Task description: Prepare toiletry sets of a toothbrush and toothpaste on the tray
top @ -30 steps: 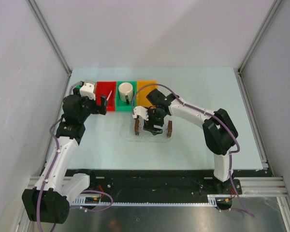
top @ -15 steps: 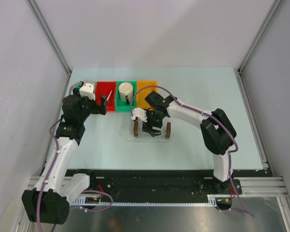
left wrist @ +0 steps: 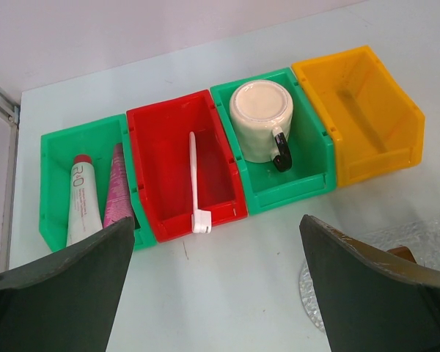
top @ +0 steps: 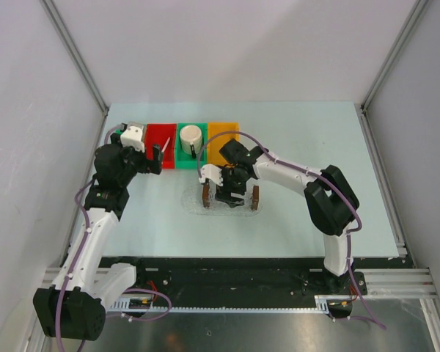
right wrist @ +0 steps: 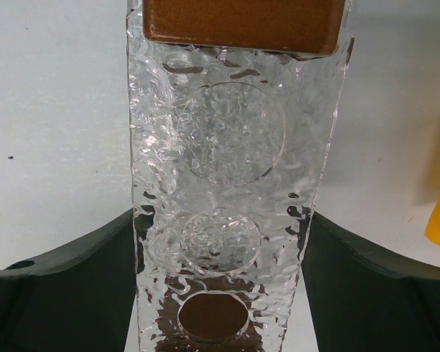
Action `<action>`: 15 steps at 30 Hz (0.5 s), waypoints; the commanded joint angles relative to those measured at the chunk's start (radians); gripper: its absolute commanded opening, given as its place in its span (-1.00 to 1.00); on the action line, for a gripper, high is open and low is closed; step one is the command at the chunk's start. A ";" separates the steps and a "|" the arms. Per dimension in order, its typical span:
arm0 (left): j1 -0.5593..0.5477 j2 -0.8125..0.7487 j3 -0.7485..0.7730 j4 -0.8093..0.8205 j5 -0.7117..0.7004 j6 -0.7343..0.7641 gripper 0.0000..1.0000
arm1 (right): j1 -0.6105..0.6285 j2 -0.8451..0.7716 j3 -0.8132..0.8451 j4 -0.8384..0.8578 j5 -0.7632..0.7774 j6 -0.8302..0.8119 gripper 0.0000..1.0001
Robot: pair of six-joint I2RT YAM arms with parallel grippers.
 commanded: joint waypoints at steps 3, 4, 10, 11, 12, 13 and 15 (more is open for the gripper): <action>0.010 -0.021 0.011 0.014 0.041 0.056 0.99 | 0.005 -0.005 -0.036 -0.001 0.044 -0.014 -0.32; 0.009 -0.021 0.011 0.011 0.041 0.056 1.00 | 0.005 -0.005 -0.037 -0.003 0.047 -0.014 -0.31; 0.010 -0.019 0.009 0.013 0.044 0.057 0.99 | 0.004 -0.011 -0.039 -0.001 0.053 -0.014 -0.20; 0.010 -0.019 0.009 0.014 0.047 0.056 1.00 | 0.004 -0.011 -0.039 0.000 0.053 -0.012 -0.19; 0.010 -0.019 0.009 0.013 0.049 0.057 1.00 | 0.004 -0.012 -0.039 0.002 0.053 -0.011 -0.15; 0.010 -0.016 0.009 0.014 0.049 0.056 1.00 | 0.004 -0.012 -0.039 0.003 0.057 -0.011 -0.14; 0.010 -0.017 0.008 0.014 0.049 0.056 0.99 | 0.004 -0.012 -0.039 0.005 0.061 -0.009 -0.09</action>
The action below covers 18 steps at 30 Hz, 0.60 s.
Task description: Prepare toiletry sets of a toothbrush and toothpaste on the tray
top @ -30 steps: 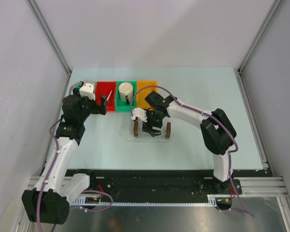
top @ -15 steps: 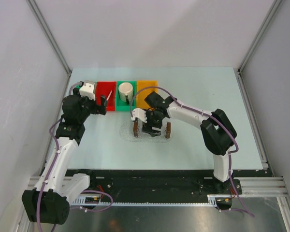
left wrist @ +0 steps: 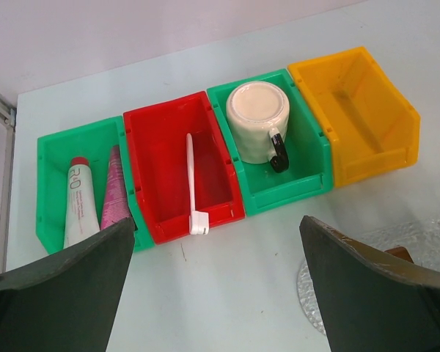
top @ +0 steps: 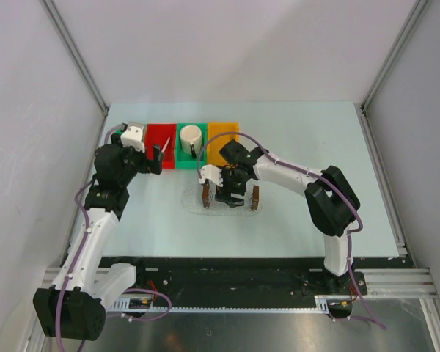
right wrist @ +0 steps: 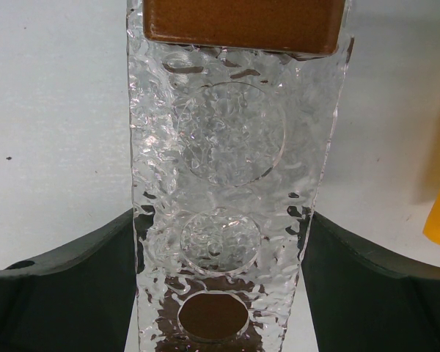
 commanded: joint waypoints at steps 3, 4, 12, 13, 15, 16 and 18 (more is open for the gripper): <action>0.009 -0.017 0.008 0.013 0.044 0.056 1.00 | 0.003 -0.007 -0.025 -0.005 0.056 -0.008 0.00; 0.010 -0.016 0.009 0.013 0.044 0.056 0.99 | 0.003 -0.009 -0.025 -0.005 0.057 -0.008 0.06; 0.010 -0.013 0.011 0.014 0.049 0.057 0.99 | -0.005 -0.031 -0.023 0.000 0.060 -0.001 0.52; 0.009 -0.013 0.011 0.014 0.048 0.057 0.99 | -0.005 -0.031 -0.021 0.001 0.059 0.001 0.53; 0.009 -0.013 0.009 0.014 0.049 0.057 1.00 | -0.008 -0.035 -0.023 -0.002 0.060 -0.001 0.56; 0.009 -0.013 0.009 0.013 0.049 0.056 0.99 | -0.011 -0.035 -0.023 -0.005 0.060 -0.002 0.57; 0.010 -0.011 0.008 0.013 0.048 0.057 0.99 | -0.011 -0.040 -0.023 -0.008 0.059 -0.001 0.75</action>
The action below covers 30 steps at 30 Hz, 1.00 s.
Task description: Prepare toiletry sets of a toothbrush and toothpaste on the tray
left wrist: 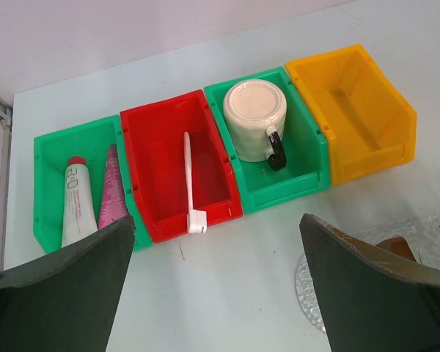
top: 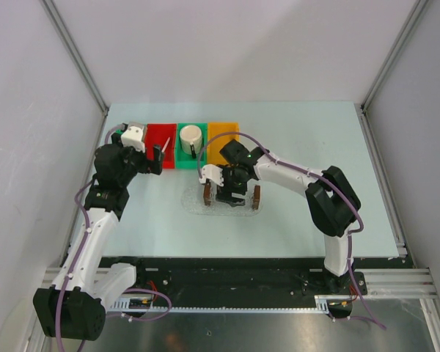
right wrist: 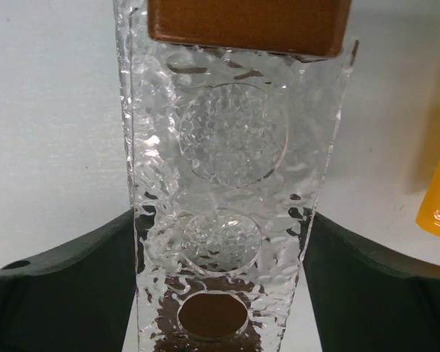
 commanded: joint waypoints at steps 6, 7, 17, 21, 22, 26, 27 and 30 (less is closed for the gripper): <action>0.010 -0.010 0.008 0.015 0.036 0.057 1.00 | -0.011 -0.034 -0.017 -0.018 0.022 -0.004 0.87; 0.010 -0.011 0.008 0.015 0.037 0.057 1.00 | -0.011 -0.033 -0.017 -0.018 0.020 -0.007 0.88; 0.008 -0.017 0.006 0.013 0.034 0.059 0.99 | 0.000 -0.026 -0.017 -0.025 0.016 -0.034 0.87; 0.008 -0.014 0.006 0.013 0.034 0.062 1.00 | 0.003 -0.026 -0.017 -0.035 0.016 -0.038 0.84; 0.010 -0.016 0.008 0.015 0.036 0.060 1.00 | 0.004 -0.029 -0.017 -0.039 0.012 -0.041 0.83; 0.010 -0.016 0.006 0.015 0.034 0.060 1.00 | 0.007 -0.034 -0.016 -0.047 0.005 -0.044 0.80; 0.008 -0.014 0.006 0.015 0.036 0.060 1.00 | 0.007 -0.037 -0.017 -0.053 0.002 -0.048 0.78; 0.010 -0.016 0.005 0.013 0.034 0.060 1.00 | 0.009 -0.037 -0.017 -0.056 -0.001 -0.050 0.77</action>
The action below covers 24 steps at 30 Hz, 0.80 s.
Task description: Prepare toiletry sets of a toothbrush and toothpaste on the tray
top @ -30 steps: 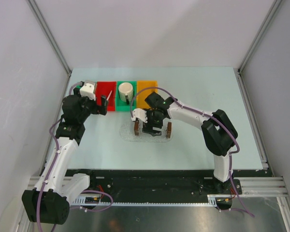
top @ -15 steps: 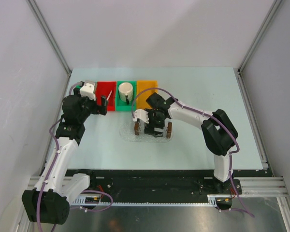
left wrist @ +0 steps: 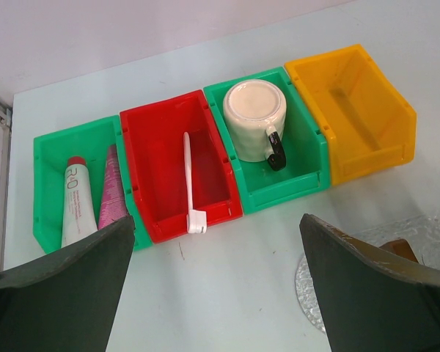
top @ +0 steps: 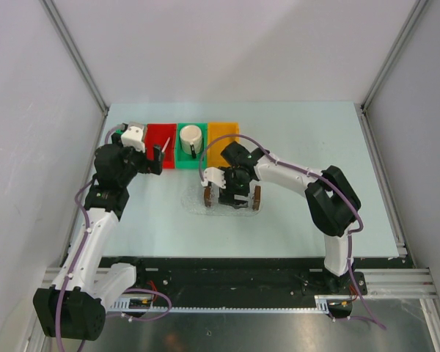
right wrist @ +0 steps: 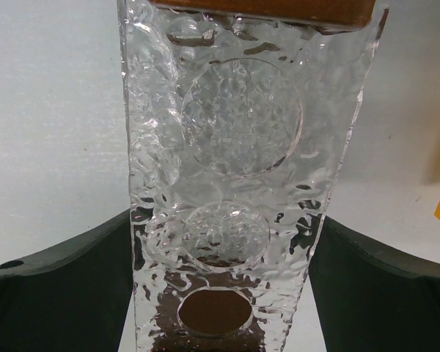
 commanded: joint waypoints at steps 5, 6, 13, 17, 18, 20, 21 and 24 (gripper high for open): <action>0.010 -0.019 0.005 0.013 0.031 0.062 0.99 | 0.010 -0.033 -0.001 -0.029 -0.014 -0.014 0.77; 0.008 -0.021 0.005 0.014 0.030 0.062 0.99 | 0.010 -0.033 -0.001 -0.032 -0.012 -0.016 0.77; 0.010 -0.013 0.006 0.013 0.031 0.060 1.00 | 0.013 -0.038 -0.001 -0.017 -0.003 0.001 0.99; 0.010 -0.005 0.011 0.013 0.031 0.058 1.00 | 0.012 -0.055 -0.001 0.010 -0.001 0.021 1.00; 0.008 -0.001 0.011 0.013 0.031 0.060 1.00 | 0.012 -0.062 -0.001 0.014 -0.001 0.026 1.00; 0.008 0.004 0.016 0.013 0.025 0.051 0.99 | 0.010 -0.067 -0.001 0.032 -0.001 0.042 0.99; 0.010 0.010 0.016 0.013 0.023 0.048 1.00 | 0.007 -0.079 -0.001 0.038 -0.003 0.050 1.00; 0.008 0.025 0.023 0.013 0.022 0.031 0.99 | -0.001 -0.098 0.005 0.056 -0.014 0.075 0.99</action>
